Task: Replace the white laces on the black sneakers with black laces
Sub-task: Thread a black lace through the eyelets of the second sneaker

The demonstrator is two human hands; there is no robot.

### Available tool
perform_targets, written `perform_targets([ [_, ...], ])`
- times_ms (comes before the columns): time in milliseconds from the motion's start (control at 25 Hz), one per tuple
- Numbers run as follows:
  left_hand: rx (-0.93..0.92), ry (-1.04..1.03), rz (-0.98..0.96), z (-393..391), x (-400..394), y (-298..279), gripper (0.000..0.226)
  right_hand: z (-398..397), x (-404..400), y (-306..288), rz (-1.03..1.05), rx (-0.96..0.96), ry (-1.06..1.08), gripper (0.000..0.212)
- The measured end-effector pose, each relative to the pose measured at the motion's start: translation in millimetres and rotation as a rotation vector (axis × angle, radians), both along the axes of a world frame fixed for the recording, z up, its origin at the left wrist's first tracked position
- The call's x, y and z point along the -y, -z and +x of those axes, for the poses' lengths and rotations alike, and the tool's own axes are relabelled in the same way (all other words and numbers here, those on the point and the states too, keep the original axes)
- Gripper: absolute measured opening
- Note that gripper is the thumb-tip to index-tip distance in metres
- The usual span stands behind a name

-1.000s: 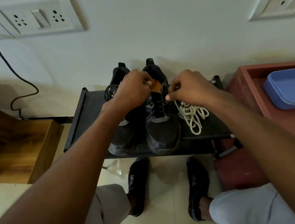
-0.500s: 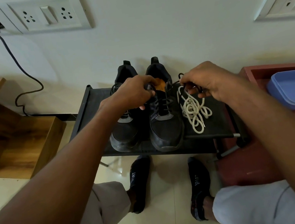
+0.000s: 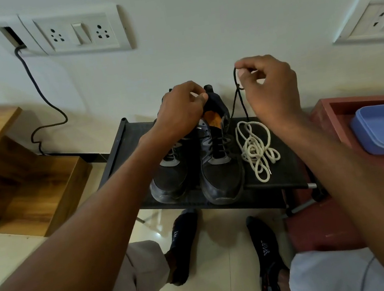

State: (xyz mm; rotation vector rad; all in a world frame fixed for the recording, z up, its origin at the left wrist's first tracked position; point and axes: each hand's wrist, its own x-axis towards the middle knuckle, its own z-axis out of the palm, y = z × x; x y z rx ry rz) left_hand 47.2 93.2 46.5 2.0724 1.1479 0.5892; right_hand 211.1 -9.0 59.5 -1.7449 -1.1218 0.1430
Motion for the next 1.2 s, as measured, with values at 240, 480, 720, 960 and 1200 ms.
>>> perform_targets([
  [240,0.456,-0.007,-0.454,-5,2,-17,0.037,-16,-3,-10,0.024,-0.955,-0.355,0.025],
  [480,0.469,0.111,-0.616,-8,-1,-13,0.047,-20,-9,-2,-0.004,-0.922,-0.249,0.022],
  [720,0.355,0.164,-0.613,-8,-5,-2,0.035,-15,-13,3,-0.067,-0.703,-0.229,0.014],
  [960,0.363,0.278,-0.69,-11,-6,-4,0.041,-10,-14,8,-0.132,-0.594,-0.218,0.017],
  [1200,0.515,0.236,-0.926,-7,-9,-5,0.04,-2,-18,13,-0.122,-0.631,-0.216,0.015],
])
